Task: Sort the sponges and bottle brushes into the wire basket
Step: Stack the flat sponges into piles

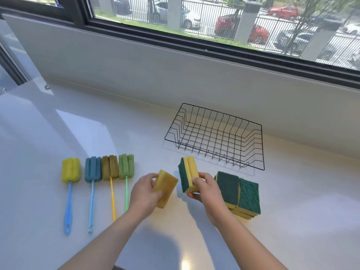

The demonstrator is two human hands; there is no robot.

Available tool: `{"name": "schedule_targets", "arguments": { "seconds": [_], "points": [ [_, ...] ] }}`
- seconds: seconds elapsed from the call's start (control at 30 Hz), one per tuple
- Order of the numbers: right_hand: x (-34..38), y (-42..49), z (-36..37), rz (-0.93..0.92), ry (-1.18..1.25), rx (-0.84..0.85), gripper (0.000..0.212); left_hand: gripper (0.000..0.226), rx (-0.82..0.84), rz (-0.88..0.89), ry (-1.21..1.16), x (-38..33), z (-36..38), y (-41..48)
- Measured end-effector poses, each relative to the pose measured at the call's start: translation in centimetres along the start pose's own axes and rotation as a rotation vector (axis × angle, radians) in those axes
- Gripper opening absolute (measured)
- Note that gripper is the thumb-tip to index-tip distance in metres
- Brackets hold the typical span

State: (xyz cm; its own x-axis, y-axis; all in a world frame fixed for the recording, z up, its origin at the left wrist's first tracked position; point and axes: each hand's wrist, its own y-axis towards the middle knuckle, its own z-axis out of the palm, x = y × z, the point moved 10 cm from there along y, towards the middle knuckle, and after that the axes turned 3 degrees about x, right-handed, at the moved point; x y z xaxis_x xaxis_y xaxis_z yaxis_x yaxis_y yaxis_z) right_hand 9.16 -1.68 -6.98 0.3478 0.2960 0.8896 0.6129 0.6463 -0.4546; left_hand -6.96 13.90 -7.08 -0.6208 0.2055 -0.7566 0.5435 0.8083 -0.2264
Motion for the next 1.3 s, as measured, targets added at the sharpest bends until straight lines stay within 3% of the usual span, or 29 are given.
{"name": "schedule_targets", "arguments": {
  "seconds": [0.13,0.23,0.33,0.5,0.67,0.73,0.8,0.87,0.93,1.03,1.1,1.17,1.3],
  "points": [
    [0.8,-0.8,-1.0,-0.067,0.059,-0.023,0.018,0.061,-0.246,0.648,0.522,-5.4,-0.5,-2.7],
    [0.3,-1.0,-1.5,-0.069,0.079,-0.020,0.018,0.056,-0.263,0.775,0.638,-4.3,0.3,-4.8],
    [-1.5,-1.5,-1.3,0.031,0.211,0.035,0.023,0.047,-0.200,0.690,0.472,-1.2,0.6,-6.4],
    [-3.6,-2.7,1.2,0.202,0.460,0.176,0.033,0.029,-0.071,0.177,-0.003,5.0,0.1,-5.5],
    [-4.1,-3.0,4.1,0.305,0.558,0.196,0.025,0.015,-0.159,0.067,-0.075,4.0,-0.6,-4.9],
    [-4.2,-3.0,5.1,0.321,0.594,0.212,0.030,0.014,-0.168,-0.004,-0.265,3.3,-0.9,-4.6],
    [-3.9,-3.2,6.1,0.315,0.599,0.261,0.030,0.023,-0.040,-0.102,-0.579,2.0,0.1,-4.0],
    [-3.2,-3.5,7.0,0.269,0.497,0.330,0.029,0.030,0.078,-0.129,-0.724,0.3,0.9,-3.5],
    [-2.3,-3.6,7.0,0.185,0.275,0.329,0.028,0.033,0.100,-0.117,-0.733,-0.7,0.7,-3.3],
    [-0.4,-3.5,5.1,0.003,-0.075,0.149,0.020,0.040,0.055,-0.114,-0.621,-0.3,-0.2,-3.4],
    [-0.1,-3.8,4.6,-0.072,-0.251,0.097,0.027,0.040,0.079,-0.101,-0.557,0.1,-0.3,-3.6],
    [-1.0,-4.2,5.2,-0.067,-0.319,0.107,0.033,0.039,0.109,-0.093,-0.484,0.5,-0.3,-3.9],
    [-2.7,-4.1,5.4,-0.008,-0.221,0.060,0.030,0.036,0.086,-0.081,-0.340,1.3,-0.3,-4.4]
  ]
}}
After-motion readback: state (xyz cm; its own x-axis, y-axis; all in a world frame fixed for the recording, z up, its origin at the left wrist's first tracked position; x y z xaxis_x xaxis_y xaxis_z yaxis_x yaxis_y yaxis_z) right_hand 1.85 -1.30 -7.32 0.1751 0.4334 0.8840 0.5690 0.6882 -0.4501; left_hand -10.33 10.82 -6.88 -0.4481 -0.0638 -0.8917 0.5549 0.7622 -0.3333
